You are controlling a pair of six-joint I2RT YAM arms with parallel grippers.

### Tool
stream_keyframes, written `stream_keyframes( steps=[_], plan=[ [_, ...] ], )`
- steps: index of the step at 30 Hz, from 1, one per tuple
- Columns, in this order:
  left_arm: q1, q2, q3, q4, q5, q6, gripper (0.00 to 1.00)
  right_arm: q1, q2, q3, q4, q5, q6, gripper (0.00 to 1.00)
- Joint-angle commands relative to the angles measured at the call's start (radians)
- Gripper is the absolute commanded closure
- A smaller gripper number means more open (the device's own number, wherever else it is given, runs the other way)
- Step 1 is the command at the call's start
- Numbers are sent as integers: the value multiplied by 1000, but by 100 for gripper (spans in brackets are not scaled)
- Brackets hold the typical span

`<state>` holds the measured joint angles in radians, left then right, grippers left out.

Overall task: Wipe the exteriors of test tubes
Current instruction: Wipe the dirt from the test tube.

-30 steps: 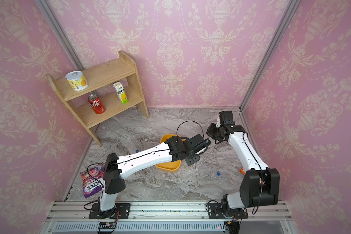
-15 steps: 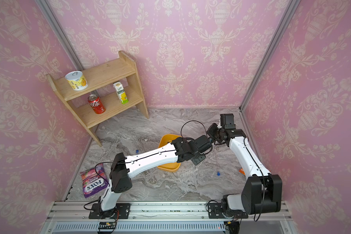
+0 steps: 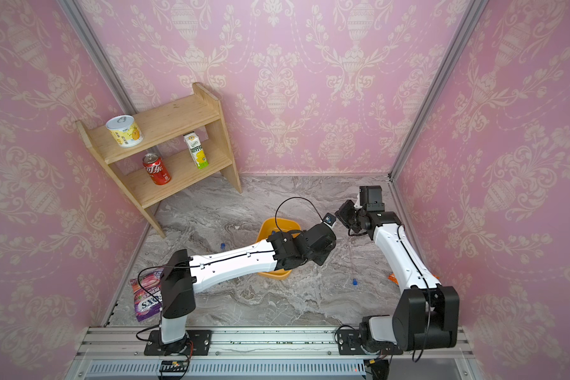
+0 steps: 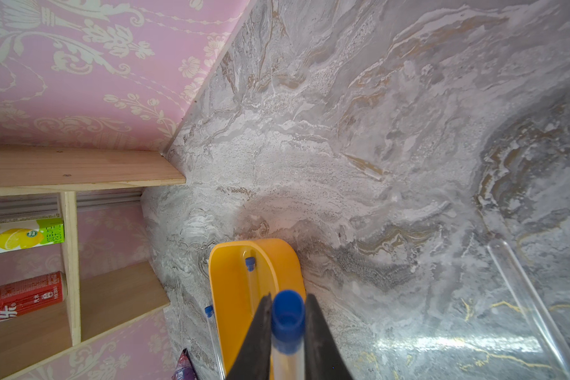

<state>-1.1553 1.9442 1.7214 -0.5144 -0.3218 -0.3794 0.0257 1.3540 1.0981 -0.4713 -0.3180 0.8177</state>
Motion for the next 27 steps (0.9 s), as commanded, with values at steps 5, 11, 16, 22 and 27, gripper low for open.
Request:
stream_keyframes(
  steps=[5,11,16,22,27],
  plan=[
    [-5,-38,-30,102,-2,-65,92,-6,-12,-11,23,-32,28,92],
    [16,-13,9,121,9,-72,93,-7,-29,-32,33,-44,39,92],
    [38,21,51,128,34,-81,93,-7,-38,-37,34,-55,43,92],
    [63,64,82,144,77,-108,94,-7,-45,-42,42,-62,59,92],
    [66,97,124,148,91,-113,94,-7,-47,-50,54,-67,73,92]
  ],
)
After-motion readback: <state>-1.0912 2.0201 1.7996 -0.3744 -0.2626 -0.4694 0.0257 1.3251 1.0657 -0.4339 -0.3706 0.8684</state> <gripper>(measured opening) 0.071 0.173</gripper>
